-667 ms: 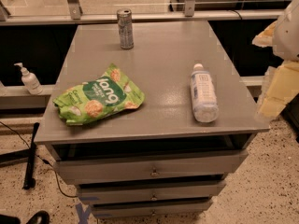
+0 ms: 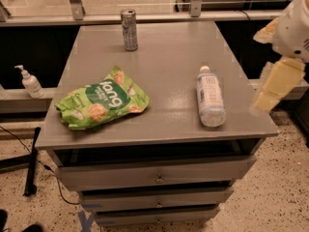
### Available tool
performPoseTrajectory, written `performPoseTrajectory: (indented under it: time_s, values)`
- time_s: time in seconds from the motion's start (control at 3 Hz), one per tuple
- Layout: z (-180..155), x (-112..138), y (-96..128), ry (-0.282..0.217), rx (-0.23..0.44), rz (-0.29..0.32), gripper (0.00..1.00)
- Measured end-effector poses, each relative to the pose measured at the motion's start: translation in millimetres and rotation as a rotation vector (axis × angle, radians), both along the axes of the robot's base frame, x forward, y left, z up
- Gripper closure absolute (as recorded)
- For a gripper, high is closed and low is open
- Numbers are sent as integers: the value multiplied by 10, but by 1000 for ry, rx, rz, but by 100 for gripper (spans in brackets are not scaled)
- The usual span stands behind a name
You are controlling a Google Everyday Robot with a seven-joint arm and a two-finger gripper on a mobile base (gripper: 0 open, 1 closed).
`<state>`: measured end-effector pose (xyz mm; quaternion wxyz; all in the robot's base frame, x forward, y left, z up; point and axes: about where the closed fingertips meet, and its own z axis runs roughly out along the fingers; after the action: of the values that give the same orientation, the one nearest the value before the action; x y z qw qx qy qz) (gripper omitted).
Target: Knock redbull can over
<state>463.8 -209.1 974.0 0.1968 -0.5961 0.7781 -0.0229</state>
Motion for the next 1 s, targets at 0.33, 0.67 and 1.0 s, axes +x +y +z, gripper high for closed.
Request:
performPoseTrajectory:
  time_s: [0.33, 0.67, 1.0]
  values:
    - [-7, 711, 319, -83, 154, 15, 0]
    - [65, 1473, 665, -182, 283, 36, 0]
    - [-7, 2366, 981, -240, 419, 12, 0]
